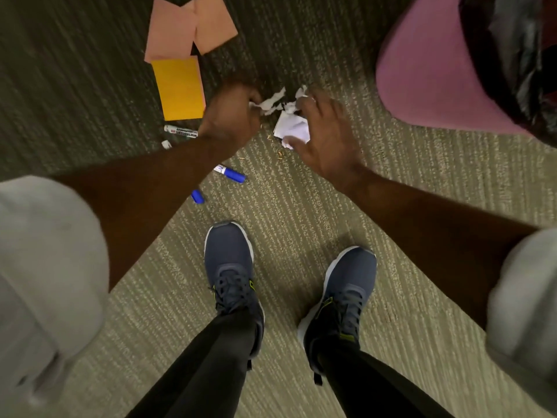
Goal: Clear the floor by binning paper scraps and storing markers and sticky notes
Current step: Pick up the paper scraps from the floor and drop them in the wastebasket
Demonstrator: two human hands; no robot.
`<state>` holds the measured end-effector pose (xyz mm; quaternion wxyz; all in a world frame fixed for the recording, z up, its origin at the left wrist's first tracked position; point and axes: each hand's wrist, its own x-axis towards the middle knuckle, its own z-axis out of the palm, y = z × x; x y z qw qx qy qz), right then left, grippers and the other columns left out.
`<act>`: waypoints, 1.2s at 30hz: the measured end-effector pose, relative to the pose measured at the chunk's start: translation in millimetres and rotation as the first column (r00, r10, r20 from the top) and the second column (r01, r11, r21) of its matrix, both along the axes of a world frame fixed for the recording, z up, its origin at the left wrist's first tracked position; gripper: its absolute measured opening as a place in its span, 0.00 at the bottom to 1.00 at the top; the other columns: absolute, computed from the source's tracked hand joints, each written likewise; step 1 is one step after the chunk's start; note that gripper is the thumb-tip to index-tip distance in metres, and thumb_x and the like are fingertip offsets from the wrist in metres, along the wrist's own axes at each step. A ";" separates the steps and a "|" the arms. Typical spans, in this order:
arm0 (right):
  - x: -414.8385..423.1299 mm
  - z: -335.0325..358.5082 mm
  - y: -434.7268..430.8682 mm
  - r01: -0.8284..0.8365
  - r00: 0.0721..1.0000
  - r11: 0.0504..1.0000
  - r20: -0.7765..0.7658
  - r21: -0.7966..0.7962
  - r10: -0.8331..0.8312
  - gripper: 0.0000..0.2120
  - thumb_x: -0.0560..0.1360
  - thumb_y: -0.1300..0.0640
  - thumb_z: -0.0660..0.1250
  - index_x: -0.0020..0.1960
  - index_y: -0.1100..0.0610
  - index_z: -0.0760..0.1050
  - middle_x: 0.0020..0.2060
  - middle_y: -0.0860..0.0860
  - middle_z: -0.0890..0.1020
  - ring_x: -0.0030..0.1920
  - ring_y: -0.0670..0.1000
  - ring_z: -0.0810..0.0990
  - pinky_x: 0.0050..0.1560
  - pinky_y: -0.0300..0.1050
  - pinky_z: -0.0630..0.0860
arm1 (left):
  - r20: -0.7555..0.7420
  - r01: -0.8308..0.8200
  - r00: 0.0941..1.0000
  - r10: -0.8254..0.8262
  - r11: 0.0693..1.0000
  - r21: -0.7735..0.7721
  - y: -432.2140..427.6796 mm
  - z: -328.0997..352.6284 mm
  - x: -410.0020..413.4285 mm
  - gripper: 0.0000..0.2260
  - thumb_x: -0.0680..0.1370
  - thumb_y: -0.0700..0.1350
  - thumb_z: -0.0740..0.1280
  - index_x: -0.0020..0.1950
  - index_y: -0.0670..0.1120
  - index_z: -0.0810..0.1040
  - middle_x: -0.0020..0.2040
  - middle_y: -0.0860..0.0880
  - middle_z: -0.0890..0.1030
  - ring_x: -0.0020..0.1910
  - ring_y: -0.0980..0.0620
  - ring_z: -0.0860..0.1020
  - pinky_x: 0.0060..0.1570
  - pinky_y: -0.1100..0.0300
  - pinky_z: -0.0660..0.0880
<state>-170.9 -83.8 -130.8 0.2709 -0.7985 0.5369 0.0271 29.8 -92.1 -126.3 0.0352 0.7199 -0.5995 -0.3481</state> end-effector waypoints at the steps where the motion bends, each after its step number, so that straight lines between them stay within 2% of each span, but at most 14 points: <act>1: 1.2 -4.4 1.3 -0.024 0.999 0.999 -0.038 0.037 0.026 0.33 0.75 0.44 0.71 0.74 0.53 0.64 0.75 0.55 0.63 0.68 0.58 0.70 0.64 0.54 0.74 | -0.009 0.033 0.999 -0.033 0.999 0.000 1.5 -0.6 2.5 0.10 0.77 0.43 0.66 0.54 0.44 0.84 0.51 0.43 0.85 0.51 0.43 0.82 0.49 0.56 0.76; 4: 6.1 -15.2 -0.3 -0.082 0.989 0.995 -0.117 0.059 0.088 0.40 0.71 0.42 0.75 0.77 0.49 0.60 0.78 0.55 0.58 0.68 0.60 0.69 0.63 0.55 0.76 | -0.065 0.104 0.992 -0.104 0.995 0.001 -0.7 -5.0 2.5 0.09 0.76 0.42 0.69 0.53 0.43 0.85 0.53 0.43 0.84 0.50 0.44 0.82 0.49 0.58 0.76; 7: 10.0 -20.8 -1.1 -0.108 0.988 0.994 -0.108 0.029 0.111 0.33 0.72 0.47 0.74 0.73 0.52 0.66 0.74 0.59 0.64 0.66 0.62 0.69 0.64 0.55 0.73 | -0.161 0.228 0.961 -0.223 0.974 0.008 -3.8 -11.5 -8.0 0.11 0.73 0.43 0.75 0.53 0.40 0.85 0.60 0.43 0.80 0.53 0.48 0.81 0.53 0.62 0.74; 10: 12.8 -22.6 0.5 0.000 1.000 0.998 -0.026 0.058 0.001 0.22 0.75 0.57 0.70 0.68 0.53 0.70 0.70 0.60 0.67 0.67 0.60 0.69 0.66 0.53 0.73 | -0.190 0.274 0.944 -0.271 0.962 -0.010 1.4 -19.9 -23.4 0.11 0.72 0.45 0.77 0.50 0.40 0.85 0.59 0.44 0.79 0.49 0.53 0.77 0.52 0.61 0.74; 13: 13.1 -21.2 2.5 0.066 0.998 0.995 0.009 0.080 -0.067 0.19 0.76 0.63 0.67 0.67 0.55 0.72 0.67 0.58 0.70 0.64 0.58 0.72 0.63 0.49 0.75 | -0.226 0.120 0.967 -0.122 0.993 -0.021 10.9 -23.6 -37.2 0.09 0.72 0.43 0.77 0.48 0.40 0.85 0.51 0.43 0.83 0.44 0.54 0.78 0.48 0.61 0.76; 16: 10.1 -13.1 6.4 0.118 0.992 0.989 0.039 0.085 -0.121 0.17 0.77 0.65 0.68 0.65 0.56 0.74 0.63 0.57 0.74 0.59 0.56 0.77 0.55 0.39 0.70 | -0.336 -0.058 0.939 0.067 0.998 0.036 20.0 -20.7 -39.6 0.06 0.73 0.38 0.76 0.49 0.38 0.86 0.47 0.42 0.86 0.43 0.55 0.81 0.44 0.69 0.78; 18: 5.6 -2.6 9.5 0.150 0.985 0.984 0.075 0.093 -0.157 0.15 0.77 0.63 0.68 0.64 0.58 0.76 0.61 0.56 0.75 0.56 0.53 0.77 0.50 0.33 0.63 | -0.297 -0.058 0.952 0.072 0.997 0.055 24.9 -16.0 -37.3 0.06 0.73 0.40 0.75 0.49 0.40 0.86 0.46 0.43 0.87 0.42 0.55 0.80 0.45 0.63 0.79; 21: 0.5 16.6 12.3 0.232 0.948 0.963 0.188 0.139 -0.256 0.11 0.77 0.63 0.66 0.59 0.61 0.78 0.56 0.57 0.77 0.49 0.49 0.74 0.46 0.35 0.65 | -0.318 -0.097 0.936 0.150 0.980 0.174 27.0 -5.2 -34.8 0.09 0.72 0.41 0.77 0.50 0.40 0.86 0.46 0.41 0.86 0.42 0.49 0.82 0.45 0.57 0.79; 22: -0.2 23.4 12.4 0.278 0.924 0.948 0.228 0.156 -0.308 0.10 0.77 0.64 0.66 0.57 0.61 0.78 0.54 0.57 0.78 0.48 0.48 0.73 0.45 0.35 0.67 | -0.350 -0.110 0.919 0.184 0.969 0.221 27.1 -0.7 -35.1 0.11 0.71 0.41 0.78 0.51 0.38 0.85 0.46 0.40 0.85 0.42 0.48 0.81 0.45 0.58 0.78; 24: -0.7 36.0 10.9 0.356 0.871 0.912 0.280 0.203 -0.403 0.08 0.76 0.67 0.66 0.54 0.62 0.79 0.51 0.57 0.78 0.46 0.47 0.73 0.42 0.27 0.66 | -0.432 -0.128 0.862 0.267 0.937 0.324 28.4 12.8 -37.1 0.12 0.71 0.39 0.78 0.51 0.35 0.83 0.45 0.40 0.83 0.44 0.49 0.78 0.48 0.58 0.77; 26: -2.0 48.8 10.1 0.370 0.852 0.898 0.298 0.238 -0.430 0.08 0.76 0.67 0.66 0.53 0.63 0.79 0.48 0.55 0.77 0.42 0.44 0.72 0.40 0.24 0.65 | -0.501 -0.134 0.798 0.335 0.910 0.393 30.4 25.2 -38.3 0.11 0.72 0.35 0.77 0.51 0.33 0.80 0.48 0.40 0.81 0.47 0.49 0.76 0.53 0.55 0.77; 28: -5.8 62.3 9.4 0.356 0.854 0.904 0.311 0.235 -0.417 0.07 0.76 0.65 0.66 0.53 0.63 0.79 0.47 0.53 0.76 0.42 0.43 0.71 0.41 0.25 0.65 | -0.504 -0.160 0.784 0.361 0.904 0.397 31.9 37.1 -40.2 0.13 0.72 0.33 0.76 0.54 0.29 0.79 0.50 0.40 0.81 0.49 0.48 0.76 0.55 0.52 0.78; 32: -13.5 90.8 9.5 0.405 0.845 0.896 0.298 0.185 -0.443 0.08 0.77 0.64 0.66 0.55 0.62 0.79 0.50 0.57 0.79 0.48 0.49 0.75 0.46 0.37 0.67 | -0.373 -0.175 0.878 0.299 0.927 0.331 32.0 64.4 -32.3 0.14 0.72 0.35 0.76 0.55 0.30 0.81 0.49 0.40 0.81 0.47 0.48 0.75 0.59 0.43 0.78; 36: -18.1 131.6 9.5 0.371 0.864 0.916 0.305 0.154 -0.401 0.08 0.77 0.62 0.66 0.55 0.62 0.79 0.50 0.58 0.79 0.49 0.54 0.77 0.50 0.46 0.73 | -0.290 -0.173 0.926 0.244 0.953 0.251 30.1 100.3 -19.6 0.14 0.72 0.37 0.77 0.54 0.32 0.83 0.50 0.36 0.84 0.46 0.50 0.75 0.52 0.55 0.77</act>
